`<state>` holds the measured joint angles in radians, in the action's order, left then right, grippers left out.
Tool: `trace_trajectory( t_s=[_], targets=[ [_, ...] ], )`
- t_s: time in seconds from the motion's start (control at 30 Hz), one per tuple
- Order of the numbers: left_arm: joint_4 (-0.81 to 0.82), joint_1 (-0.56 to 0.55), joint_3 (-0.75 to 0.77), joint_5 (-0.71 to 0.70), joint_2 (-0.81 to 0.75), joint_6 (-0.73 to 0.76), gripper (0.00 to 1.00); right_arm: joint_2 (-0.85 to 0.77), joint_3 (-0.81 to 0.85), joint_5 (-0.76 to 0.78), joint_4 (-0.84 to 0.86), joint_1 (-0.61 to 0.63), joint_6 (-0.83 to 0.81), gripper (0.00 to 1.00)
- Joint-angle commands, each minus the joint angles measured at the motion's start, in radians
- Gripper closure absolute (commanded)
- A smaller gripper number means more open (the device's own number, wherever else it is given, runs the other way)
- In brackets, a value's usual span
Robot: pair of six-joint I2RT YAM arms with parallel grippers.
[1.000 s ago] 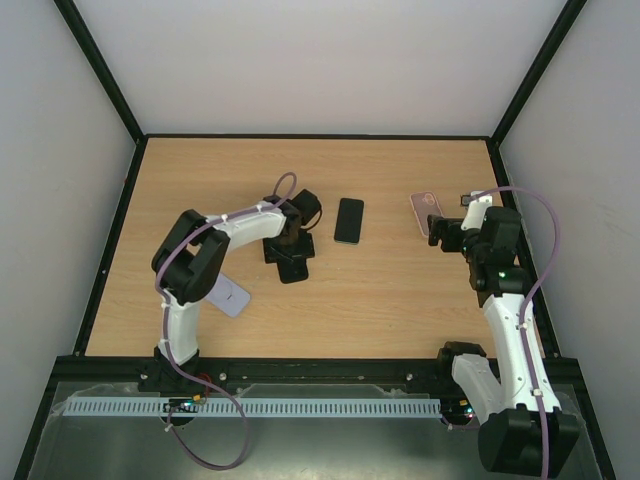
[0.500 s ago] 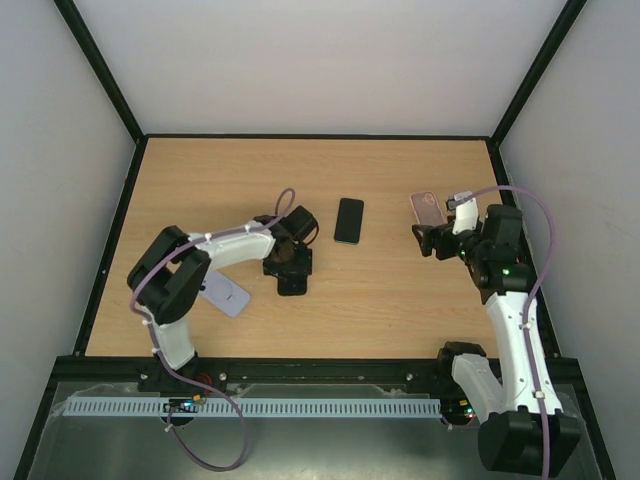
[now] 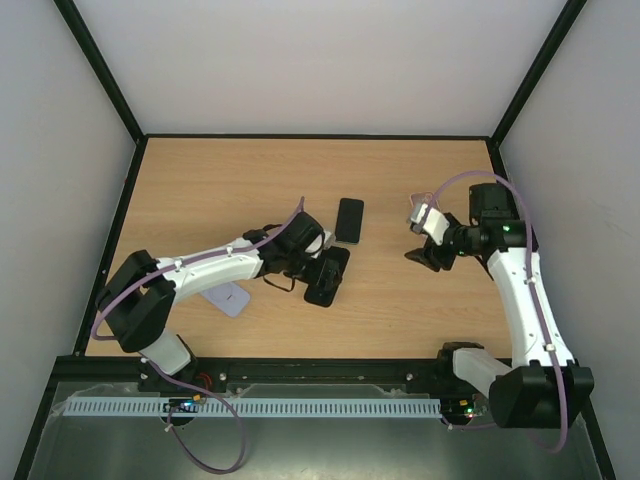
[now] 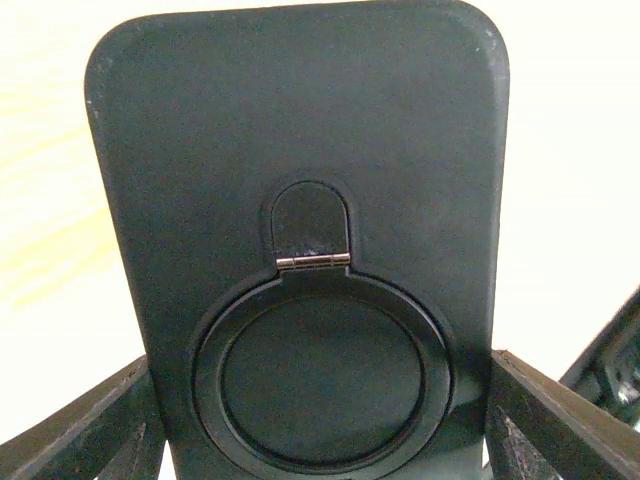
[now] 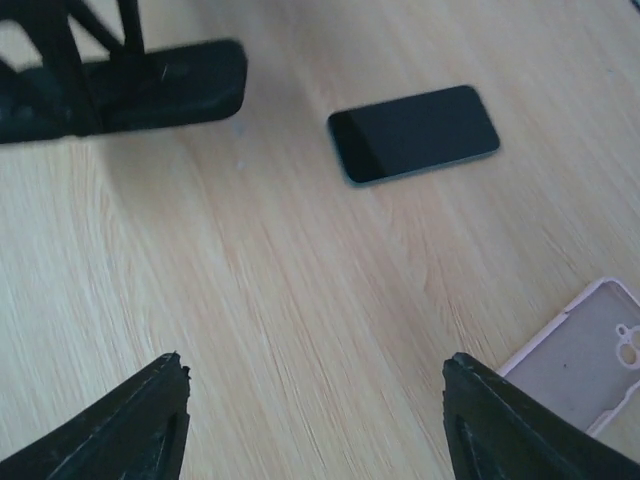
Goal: Take the phone out of the phone case
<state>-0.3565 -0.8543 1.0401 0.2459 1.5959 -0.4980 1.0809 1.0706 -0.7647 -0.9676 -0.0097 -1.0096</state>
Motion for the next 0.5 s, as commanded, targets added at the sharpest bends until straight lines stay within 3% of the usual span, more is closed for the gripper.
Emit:
trace_trajectory(
  t_s=[0.0, 0.2, 0.47],
  targets=[
    [0.036, 0.002, -0.007, 0.226, -0.017, 0.069, 0.61, -0.056, -0.011, 0.123, -0.127, 0.103, -0.28, 0.34],
    [0.017, 0.002, -0.003, 0.403, -0.006, 0.09, 0.59, -0.153, -0.111, 0.312, -0.037, 0.396, -0.293, 0.35],
    [-0.006, 0.001, 0.012, 0.553, 0.045, 0.126, 0.59, -0.143, -0.156, 0.496, 0.045, 0.706, -0.216, 0.43]
  ],
)
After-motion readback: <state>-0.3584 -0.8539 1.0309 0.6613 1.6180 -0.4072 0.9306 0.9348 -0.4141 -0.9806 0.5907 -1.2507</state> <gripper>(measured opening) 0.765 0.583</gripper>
